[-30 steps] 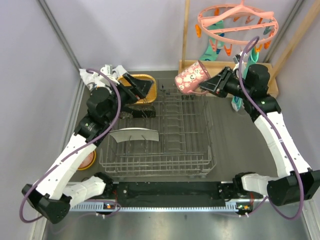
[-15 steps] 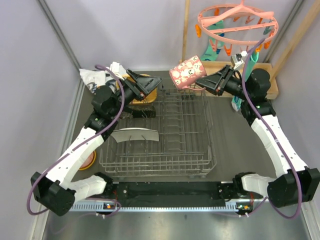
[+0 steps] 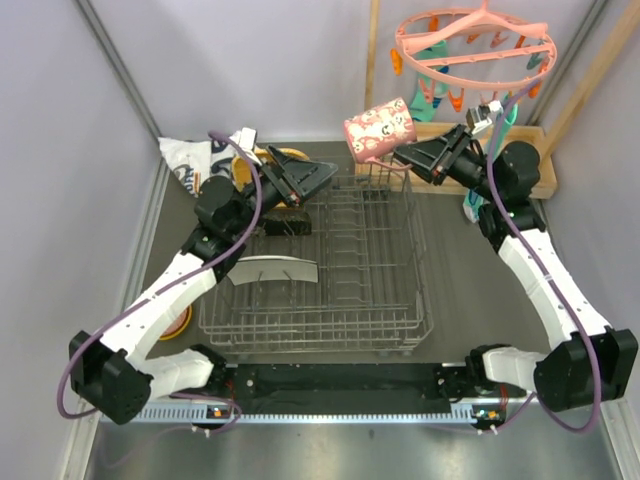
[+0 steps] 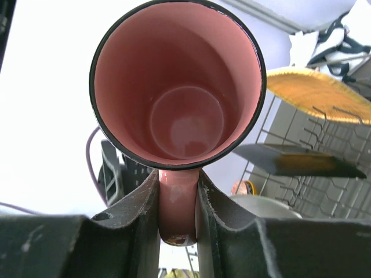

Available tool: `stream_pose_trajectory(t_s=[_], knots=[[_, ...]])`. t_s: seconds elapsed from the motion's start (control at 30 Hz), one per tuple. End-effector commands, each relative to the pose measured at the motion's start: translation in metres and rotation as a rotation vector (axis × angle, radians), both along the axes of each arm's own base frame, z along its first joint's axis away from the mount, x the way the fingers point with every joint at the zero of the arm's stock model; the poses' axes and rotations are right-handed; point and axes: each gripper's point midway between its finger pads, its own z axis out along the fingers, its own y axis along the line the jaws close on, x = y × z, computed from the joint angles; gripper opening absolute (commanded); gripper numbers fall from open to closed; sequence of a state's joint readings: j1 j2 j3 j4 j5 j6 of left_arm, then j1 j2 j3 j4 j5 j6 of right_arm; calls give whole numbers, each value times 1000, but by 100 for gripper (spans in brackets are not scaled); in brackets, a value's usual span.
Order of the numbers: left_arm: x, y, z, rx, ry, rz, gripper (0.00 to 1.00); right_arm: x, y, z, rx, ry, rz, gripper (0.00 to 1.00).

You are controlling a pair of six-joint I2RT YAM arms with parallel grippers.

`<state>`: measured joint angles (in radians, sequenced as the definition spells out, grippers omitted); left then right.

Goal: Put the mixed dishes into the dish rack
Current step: Pass the cup from the right arm to the left

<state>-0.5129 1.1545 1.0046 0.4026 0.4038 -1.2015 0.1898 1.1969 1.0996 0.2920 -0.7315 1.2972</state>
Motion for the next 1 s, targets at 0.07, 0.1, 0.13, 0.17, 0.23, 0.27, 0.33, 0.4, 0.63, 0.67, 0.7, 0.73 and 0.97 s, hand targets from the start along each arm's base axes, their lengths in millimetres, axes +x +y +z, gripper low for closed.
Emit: stream_pose_trajectory(t_s=[0.07,0.1,0.13,0.17,0.23,0.27,0.33,0.4,0.63,0.67,0.7,0.73,0.97], knots=[[-23,-23,22,-12,-95,-60,99,-16,15,70,81,-231,-5,0],[-22,-26,20,-12,-87,-56,99,-17,16,72,82,-236,-6,0],[-23,-29,21,-17,-91,-61,99,-18,17,72,83,-237,-3,0],[-23,-30,22,-22,-92,-61,99,-18,18,73,89,-239,-3,0],[-24,-37,21,-27,-90,-68,99,-21,20,73,100,-235,8,0],[-23,-38,25,-33,-97,-67,99,-22,21,72,104,-234,11,0],[-23,-45,27,-37,-103,-80,99,-25,21,74,122,-237,13,0],[-21,-49,26,-38,-101,-80,98,-29,20,78,136,-244,18,0],[-9,-53,23,-32,-104,-44,90,-40,21,84,161,-243,40,0],[-6,-54,23,-30,-104,-38,87,-40,22,82,167,-234,46,0],[-4,-55,23,-27,-109,-35,86,-42,23,82,173,-233,53,0],[-3,-56,26,-31,-116,-34,85,-46,25,83,183,-243,63,0],[9,-61,30,-58,-134,-11,81,-54,26,77,199,-221,72,0]])
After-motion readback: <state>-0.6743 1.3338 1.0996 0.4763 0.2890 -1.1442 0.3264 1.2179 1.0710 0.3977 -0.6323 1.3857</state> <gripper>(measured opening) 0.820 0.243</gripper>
